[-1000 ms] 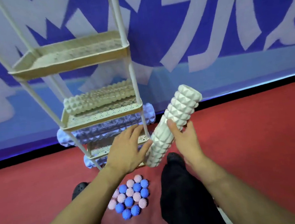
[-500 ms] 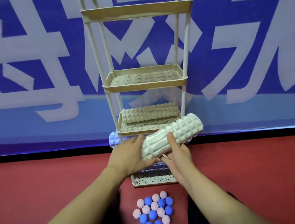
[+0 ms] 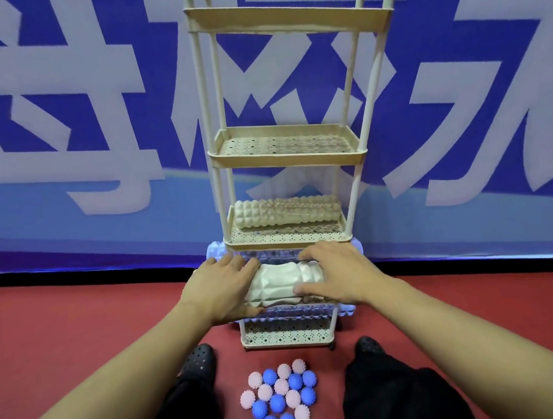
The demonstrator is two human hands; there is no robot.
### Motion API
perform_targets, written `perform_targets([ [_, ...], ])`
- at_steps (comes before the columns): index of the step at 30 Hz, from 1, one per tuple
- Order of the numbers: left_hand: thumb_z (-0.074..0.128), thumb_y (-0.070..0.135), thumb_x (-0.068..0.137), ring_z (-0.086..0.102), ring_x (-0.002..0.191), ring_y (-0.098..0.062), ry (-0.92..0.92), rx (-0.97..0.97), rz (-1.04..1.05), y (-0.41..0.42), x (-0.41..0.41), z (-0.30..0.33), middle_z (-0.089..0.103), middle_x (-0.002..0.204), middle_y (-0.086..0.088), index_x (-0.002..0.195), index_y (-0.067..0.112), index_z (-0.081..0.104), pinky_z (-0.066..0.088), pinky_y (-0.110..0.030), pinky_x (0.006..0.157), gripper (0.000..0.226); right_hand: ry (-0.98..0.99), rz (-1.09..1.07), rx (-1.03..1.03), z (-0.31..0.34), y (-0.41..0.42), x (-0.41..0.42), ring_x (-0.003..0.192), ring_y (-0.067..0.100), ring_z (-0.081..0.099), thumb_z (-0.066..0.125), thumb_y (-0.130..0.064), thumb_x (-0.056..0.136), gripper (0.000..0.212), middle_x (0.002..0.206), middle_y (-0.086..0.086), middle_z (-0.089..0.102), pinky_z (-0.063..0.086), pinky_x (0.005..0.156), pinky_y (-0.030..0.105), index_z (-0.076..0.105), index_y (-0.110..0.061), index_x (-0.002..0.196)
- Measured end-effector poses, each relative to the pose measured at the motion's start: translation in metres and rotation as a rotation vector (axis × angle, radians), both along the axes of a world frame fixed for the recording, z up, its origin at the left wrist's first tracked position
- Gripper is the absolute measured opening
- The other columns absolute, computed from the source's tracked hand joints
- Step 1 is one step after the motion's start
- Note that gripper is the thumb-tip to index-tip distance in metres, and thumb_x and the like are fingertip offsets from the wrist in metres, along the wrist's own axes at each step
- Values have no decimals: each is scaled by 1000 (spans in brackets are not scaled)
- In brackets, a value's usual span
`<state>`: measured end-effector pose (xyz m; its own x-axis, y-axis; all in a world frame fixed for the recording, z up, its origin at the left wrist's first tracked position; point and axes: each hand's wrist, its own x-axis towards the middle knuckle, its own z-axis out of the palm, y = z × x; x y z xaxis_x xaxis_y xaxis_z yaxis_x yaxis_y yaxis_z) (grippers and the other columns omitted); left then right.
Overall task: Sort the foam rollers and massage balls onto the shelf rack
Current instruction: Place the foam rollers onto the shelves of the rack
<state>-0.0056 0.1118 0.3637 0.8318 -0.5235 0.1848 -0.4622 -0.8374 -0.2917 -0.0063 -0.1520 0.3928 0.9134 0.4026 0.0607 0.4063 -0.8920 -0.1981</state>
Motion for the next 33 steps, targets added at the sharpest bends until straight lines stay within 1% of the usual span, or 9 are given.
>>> perform_targets([
  [2, 47, 85, 75, 62, 102, -26, -34, -17, -44, 2, 1, -1, 63, 114, -1, 135, 24, 48, 47, -39, 80, 85, 92, 95, -81, -3, 5, 10, 117, 17, 57, 56, -85, 73, 79, 130, -10, 59, 43, 97, 38, 47, -38, 137],
  [4, 54, 81, 74, 65, 93, -26, -73, -43, -107, 2, 1, -3, 65, 105, -1, 129, 21, 56, 49, -38, 74, 81, 180, 123, -88, -5, 13, 17, 113, 15, 60, 56, -88, 70, 81, 129, -15, 60, 47, 92, 39, 41, -44, 136],
  [8, 67, 74, 69, 66, 88, -24, -140, -85, -163, 2, 9, -5, 66, 98, 0, 125, 19, 63, 52, -36, 70, 78, 190, 126, -107, -11, 23, 30, 105, 16, 62, 52, -95, 60, 83, 116, -18, 65, 49, 82, 39, 44, -45, 126],
  [11, 67, 66, 73, 63, 102, -24, -114, -141, -112, 2, 23, -9, 63, 112, 2, 135, 22, 55, 49, -38, 87, 77, 66, 132, -151, -15, 24, 44, 107, 20, 63, 48, -94, 65, 81, 119, -13, 64, 47, 81, 40, 46, -41, 126],
  [14, 53, 69, 85, 51, 128, -25, -61, -215, 35, 4, 35, -17, 53, 136, -1, 147, 19, 42, 37, -44, 112, 81, -8, 87, -238, -13, 19, 65, 111, 26, 63, 49, -90, 71, 80, 123, -4, 64, 48, 82, 40, 46, -35, 129],
  [16, 45, 70, 91, 40, 140, -25, -50, -278, 155, 5, 41, -27, 43, 150, -4, 153, 17, 34, 27, -45, 119, 82, -62, 38, -330, -11, 12, 82, 113, 30, 63, 49, -88, 74, 82, 124, 2, 65, 50, 86, 42, 47, -28, 130],
  [21, 28, 68, 98, 32, 147, -23, -8, -318, 238, 8, 53, -53, 35, 160, -3, 157, 20, 25, 25, -39, 120, 77, -119, -89, -403, -7, -6, 121, 113, 32, 64, 49, -87, 75, 85, 126, 5, 66, 44, 75, 41, 49, -25, 133],
  [26, 28, 68, 97, 37, 144, -22, 78, -331, 232, 1, 65, -69, 32, 161, 1, 156, 21, 28, 31, -37, 116, 76, -96, -74, -418, -7, 5, 154, 110, 34, 64, 52, -86, 75, 82, 125, 8, 66, 39, 74, 40, 50, -22, 126],
  [33, 28, 74, 94, 19, 153, -25, 197, -333, 265, -10, 90, -83, 13, 169, -2, 160, 20, 17, 23, -43, 122, 86, -92, -39, -421, -23, 16, 188, 111, 32, 63, 51, -88, 70, 85, 126, 4, 64, 47, 79, 42, 50, -24, 127],
])
